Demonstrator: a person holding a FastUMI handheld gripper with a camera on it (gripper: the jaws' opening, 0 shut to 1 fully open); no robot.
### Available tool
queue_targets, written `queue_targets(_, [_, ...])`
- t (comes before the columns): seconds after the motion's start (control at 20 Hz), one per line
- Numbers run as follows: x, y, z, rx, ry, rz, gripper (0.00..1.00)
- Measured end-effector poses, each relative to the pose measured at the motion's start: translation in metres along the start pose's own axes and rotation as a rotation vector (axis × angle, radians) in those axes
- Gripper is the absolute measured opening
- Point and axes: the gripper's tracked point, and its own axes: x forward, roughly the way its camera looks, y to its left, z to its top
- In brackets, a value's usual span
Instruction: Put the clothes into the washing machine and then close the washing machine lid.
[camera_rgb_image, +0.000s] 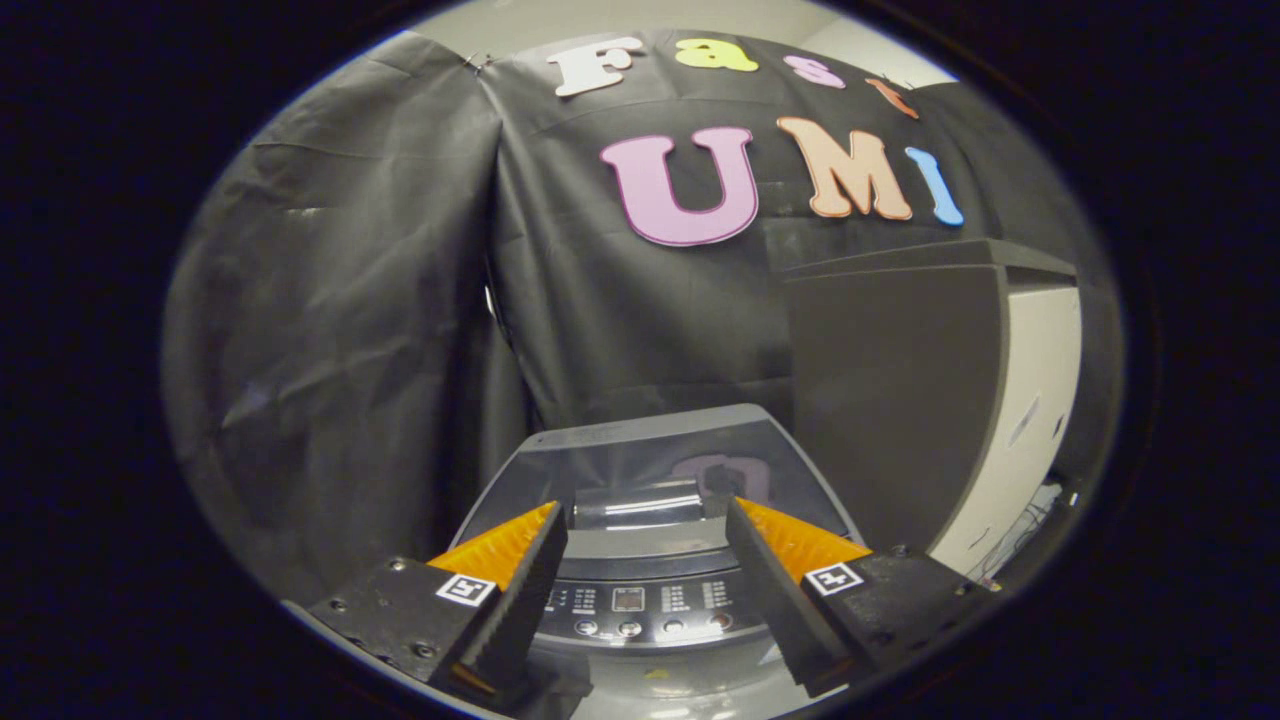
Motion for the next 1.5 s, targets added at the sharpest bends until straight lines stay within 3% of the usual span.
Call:
queue_targets(0.2, [-0.025, -0.009, 0.016, -0.054, -0.019, 0.028, 0.97])
queue_targets(0.5, [-0.065, -0.020, 0.034, -0.046, 0.012, 0.127, 0.97])
queue_targets(0.8, [-0.101, -0.051, 0.049, 0.008, -0.015, 0.151, 0.97])
queue_targets(0.95, [-0.118, -0.081, 0.056, -0.053, -0.044, 0.122, 0.97])
queue_targets(1.2, [-0.153, -0.129, 0.062, -0.216, -0.106, -0.004, 0.97])
queue_targets(1.4, [-0.184, -0.144, 0.053, -0.246, -0.168, -0.042, 0.97])
queue_targets(1.5, [-0.190, -0.139, 0.057, -0.203, -0.204, -0.014, 0.97])
